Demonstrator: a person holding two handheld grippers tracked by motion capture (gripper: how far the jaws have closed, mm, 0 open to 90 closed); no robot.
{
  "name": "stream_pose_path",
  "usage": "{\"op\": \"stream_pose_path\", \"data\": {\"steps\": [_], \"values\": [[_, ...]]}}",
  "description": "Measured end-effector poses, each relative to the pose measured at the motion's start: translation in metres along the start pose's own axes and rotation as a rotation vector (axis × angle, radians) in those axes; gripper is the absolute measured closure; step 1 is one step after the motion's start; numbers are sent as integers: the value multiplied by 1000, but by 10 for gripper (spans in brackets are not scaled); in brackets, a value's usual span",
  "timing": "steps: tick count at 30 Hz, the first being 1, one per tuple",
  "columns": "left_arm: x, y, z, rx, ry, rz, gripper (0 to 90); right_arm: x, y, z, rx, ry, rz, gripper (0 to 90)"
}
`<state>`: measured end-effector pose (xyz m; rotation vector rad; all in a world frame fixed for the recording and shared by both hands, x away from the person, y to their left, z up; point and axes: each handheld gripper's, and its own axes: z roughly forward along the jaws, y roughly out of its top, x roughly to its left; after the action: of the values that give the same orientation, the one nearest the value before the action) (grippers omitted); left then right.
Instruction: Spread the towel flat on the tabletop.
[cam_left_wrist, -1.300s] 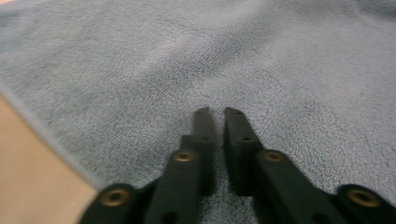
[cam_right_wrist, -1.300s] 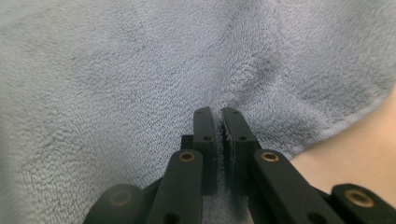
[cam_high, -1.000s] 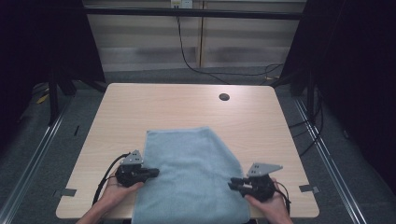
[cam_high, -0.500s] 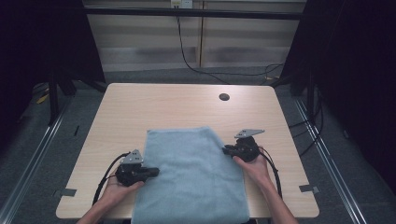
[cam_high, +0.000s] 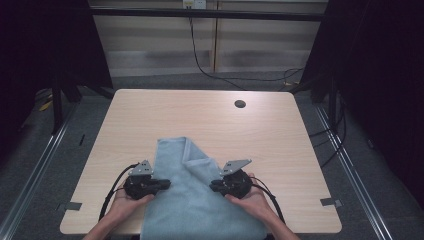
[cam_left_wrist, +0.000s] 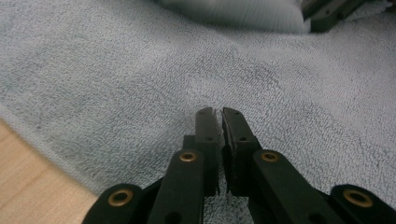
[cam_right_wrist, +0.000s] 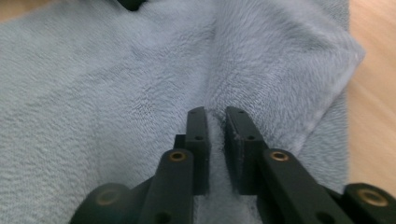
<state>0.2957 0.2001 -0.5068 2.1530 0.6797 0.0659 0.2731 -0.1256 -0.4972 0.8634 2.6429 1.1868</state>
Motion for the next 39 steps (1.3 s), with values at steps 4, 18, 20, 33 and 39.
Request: {"op": "stream_pose_path", "data": {"steps": [4,18,20,33,39], "values": [[1,0,0,0,-4,0,855,-6,4,-11,-61,-4,32,690],[1,-1,0,-2,-4,-1,849,-42,15,13,-45,-105,77,735],[1,-1,0,-2,-5,-2,849,-43,18,9,-74,-134,82,811],[1,-1,-1,-3,-5,-8,836,-85,12,-42,-206,-230,193,900],[1,-1,-2,1,-9,-9,826,-113,-1,-59,-204,-321,248,900]]}}
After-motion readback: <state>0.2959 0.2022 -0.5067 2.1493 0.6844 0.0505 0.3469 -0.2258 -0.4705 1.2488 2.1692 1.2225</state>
